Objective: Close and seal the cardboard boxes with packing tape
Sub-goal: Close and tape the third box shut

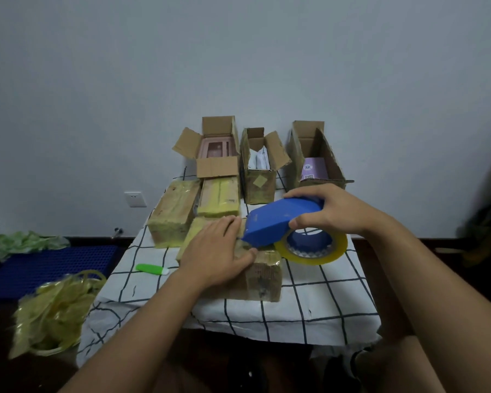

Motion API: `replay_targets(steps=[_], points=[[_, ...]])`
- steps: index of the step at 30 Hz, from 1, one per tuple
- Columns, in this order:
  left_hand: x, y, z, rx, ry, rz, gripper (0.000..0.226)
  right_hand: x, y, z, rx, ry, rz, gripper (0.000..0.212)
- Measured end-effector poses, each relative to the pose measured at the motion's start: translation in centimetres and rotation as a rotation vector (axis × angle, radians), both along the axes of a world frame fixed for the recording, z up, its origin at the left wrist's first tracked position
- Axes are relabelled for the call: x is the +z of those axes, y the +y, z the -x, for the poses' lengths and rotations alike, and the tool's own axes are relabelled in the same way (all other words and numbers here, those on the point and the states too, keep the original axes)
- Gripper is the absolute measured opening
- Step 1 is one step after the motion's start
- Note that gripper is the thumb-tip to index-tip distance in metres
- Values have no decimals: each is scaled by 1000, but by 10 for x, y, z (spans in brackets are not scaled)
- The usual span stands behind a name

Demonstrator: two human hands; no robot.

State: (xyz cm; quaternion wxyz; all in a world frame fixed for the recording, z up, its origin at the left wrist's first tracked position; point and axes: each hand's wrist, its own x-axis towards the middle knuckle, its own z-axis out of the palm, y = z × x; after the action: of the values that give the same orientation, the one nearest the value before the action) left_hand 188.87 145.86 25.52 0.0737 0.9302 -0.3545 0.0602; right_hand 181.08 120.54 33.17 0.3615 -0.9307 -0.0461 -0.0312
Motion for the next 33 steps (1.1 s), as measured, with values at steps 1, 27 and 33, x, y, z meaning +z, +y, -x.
replay_targets(steps=[1,27,33], points=[[0,1,-1,0,-1,-1,86,1,-1,0,3,-3,2,58],[-20,1,35,292,-46,31,110,-16,-23,15,-21,19,-28,67],[-12,7,35,198,-45,1,94,-16,-21,18,-30,33,-46,60]])
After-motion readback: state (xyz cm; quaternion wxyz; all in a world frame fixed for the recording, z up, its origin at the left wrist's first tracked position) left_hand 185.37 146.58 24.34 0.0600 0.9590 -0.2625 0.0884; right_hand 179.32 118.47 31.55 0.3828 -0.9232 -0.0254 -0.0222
